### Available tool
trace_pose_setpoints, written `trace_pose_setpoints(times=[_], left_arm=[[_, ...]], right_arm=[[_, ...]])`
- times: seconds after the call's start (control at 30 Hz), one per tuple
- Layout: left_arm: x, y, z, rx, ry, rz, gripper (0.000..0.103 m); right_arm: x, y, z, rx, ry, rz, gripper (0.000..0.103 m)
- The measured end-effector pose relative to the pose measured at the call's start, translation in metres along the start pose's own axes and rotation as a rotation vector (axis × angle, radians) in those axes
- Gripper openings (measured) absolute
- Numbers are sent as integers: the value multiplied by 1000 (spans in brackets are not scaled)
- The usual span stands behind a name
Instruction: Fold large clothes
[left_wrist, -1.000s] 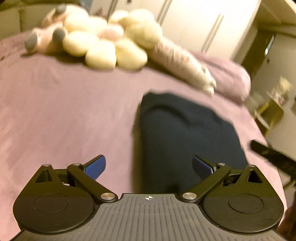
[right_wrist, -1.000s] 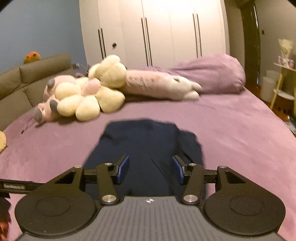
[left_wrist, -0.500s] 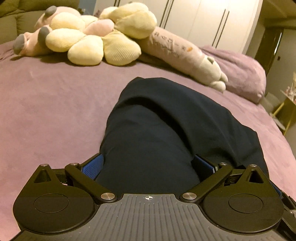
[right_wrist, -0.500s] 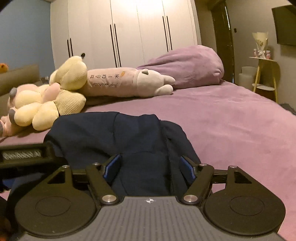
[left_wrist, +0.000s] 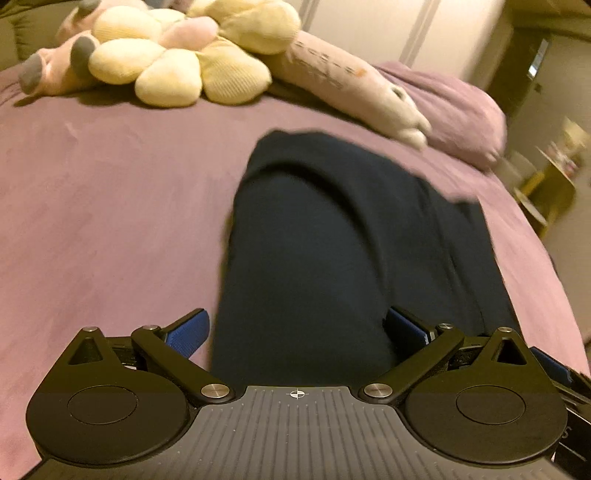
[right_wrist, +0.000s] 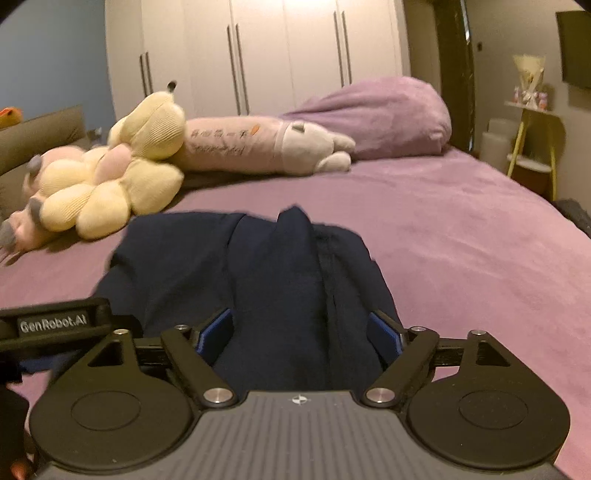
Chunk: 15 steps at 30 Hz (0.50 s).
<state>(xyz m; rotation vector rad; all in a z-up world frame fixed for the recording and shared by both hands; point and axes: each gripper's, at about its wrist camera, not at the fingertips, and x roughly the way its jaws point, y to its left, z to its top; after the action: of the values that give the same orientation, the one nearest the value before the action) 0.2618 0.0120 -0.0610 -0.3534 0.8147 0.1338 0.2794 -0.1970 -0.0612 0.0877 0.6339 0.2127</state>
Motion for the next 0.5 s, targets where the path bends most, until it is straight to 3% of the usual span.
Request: trace_pose_setpoints(times=[0.13,0.23,0.3,0.4,0.5], left_arm=[[-60,19,-45,-1,43,-36,103],[-81,18,-70,57,126,46,103],[-85,12,-81,130,169,136,103],[-93,7,-88,192,168,208,103],[-106,4,-80,201,158,206,103]], right_arm=[[-62,-1,-31,-25,166,30,102],[-85,-3,-63,-49,414,7,102],[-93,-1,-81,-67,509,-14,102],[-103,7,-88,-110,518,-73,102],[-114,18,-76,-116,478,-117,102]])
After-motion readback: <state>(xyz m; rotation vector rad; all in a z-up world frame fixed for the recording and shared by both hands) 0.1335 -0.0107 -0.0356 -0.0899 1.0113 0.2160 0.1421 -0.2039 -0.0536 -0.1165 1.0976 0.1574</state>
